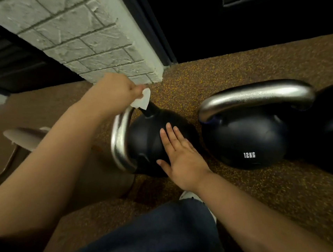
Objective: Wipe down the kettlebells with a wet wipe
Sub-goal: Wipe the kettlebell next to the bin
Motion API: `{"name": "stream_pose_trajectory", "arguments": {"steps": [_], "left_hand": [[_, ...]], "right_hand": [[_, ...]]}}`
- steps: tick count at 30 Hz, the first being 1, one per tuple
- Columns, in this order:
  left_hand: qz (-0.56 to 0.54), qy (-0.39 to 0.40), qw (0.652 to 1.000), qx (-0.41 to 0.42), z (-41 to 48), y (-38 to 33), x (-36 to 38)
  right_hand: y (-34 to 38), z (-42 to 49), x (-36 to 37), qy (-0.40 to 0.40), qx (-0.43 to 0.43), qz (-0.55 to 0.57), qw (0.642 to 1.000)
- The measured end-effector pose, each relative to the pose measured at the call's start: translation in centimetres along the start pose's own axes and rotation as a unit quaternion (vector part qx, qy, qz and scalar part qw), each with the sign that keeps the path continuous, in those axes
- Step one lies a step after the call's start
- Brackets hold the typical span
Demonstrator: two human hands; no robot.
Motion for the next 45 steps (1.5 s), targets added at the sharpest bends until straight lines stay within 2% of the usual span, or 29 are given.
{"name": "stream_pose_trajectory", "arguments": {"steps": [5,8,11,17,22,26,30,33,35,38,41,43,45], "left_hand": [[0.130,-0.010,0.992,-0.005,2.9,-1.0,-0.2],[0.152,-0.010,0.987,0.050,3.3,-0.4,1.6],[0.214,0.022,0.970,0.110,3.3,1.0,3.6],[0.275,0.017,0.949,0.156,0.1,2.9,4.3],[0.276,-0.063,0.947,0.151,-5.2,3.6,6.9],[0.274,-0.063,0.949,0.145,-7.6,3.7,8.8],[0.319,-0.068,0.937,0.129,-5.8,3.0,7.6],[0.282,-0.006,0.956,0.085,-2.6,1.3,5.3],[0.282,0.044,0.956,0.062,0.1,0.9,4.2],[0.302,0.145,0.939,0.074,4.1,0.4,3.0],[0.337,0.234,0.907,0.096,6.5,-0.4,2.9],[0.376,0.258,0.883,0.106,7.1,-1.0,3.0],[0.406,0.247,0.873,0.108,7.0,-1.0,3.4]], "right_hand": [[-0.2,0.0,0.0,0.001,-0.004,-0.009,1.000],[-0.1,0.1,0.0,0.010,0.001,0.000,1.000],[-0.1,0.2,0.0,0.014,0.007,0.003,1.000],[-0.2,0.3,0.0,0.012,0.006,0.005,1.000],[-0.6,0.2,-0.3,0.018,-0.005,0.016,1.000],[-0.8,0.2,-0.3,0.024,-0.009,0.021,0.999],[-0.8,0.2,-0.1,0.017,-0.012,0.023,1.000],[-0.7,0.2,-0.2,0.022,-0.012,0.019,1.000],[-0.8,0.2,-0.4,0.028,-0.012,0.015,0.999],[-0.9,0.2,-0.6,0.031,-0.012,0.015,0.999],[-0.8,0.2,-0.5,0.034,-0.006,0.013,0.999],[-0.7,0.3,-0.5,0.038,-0.003,0.011,0.999],[-0.7,0.3,-0.6,0.042,-0.003,0.011,0.999]]}}
Point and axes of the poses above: each hand's wrist, its own z-axis towards the middle knuckle, its own x-axis out of the palm, y = z × x, the point moved 1 cm from there along z, towards the middle knuckle, and after that the axes turned 8 degrees about y, right-handed, at the moved point
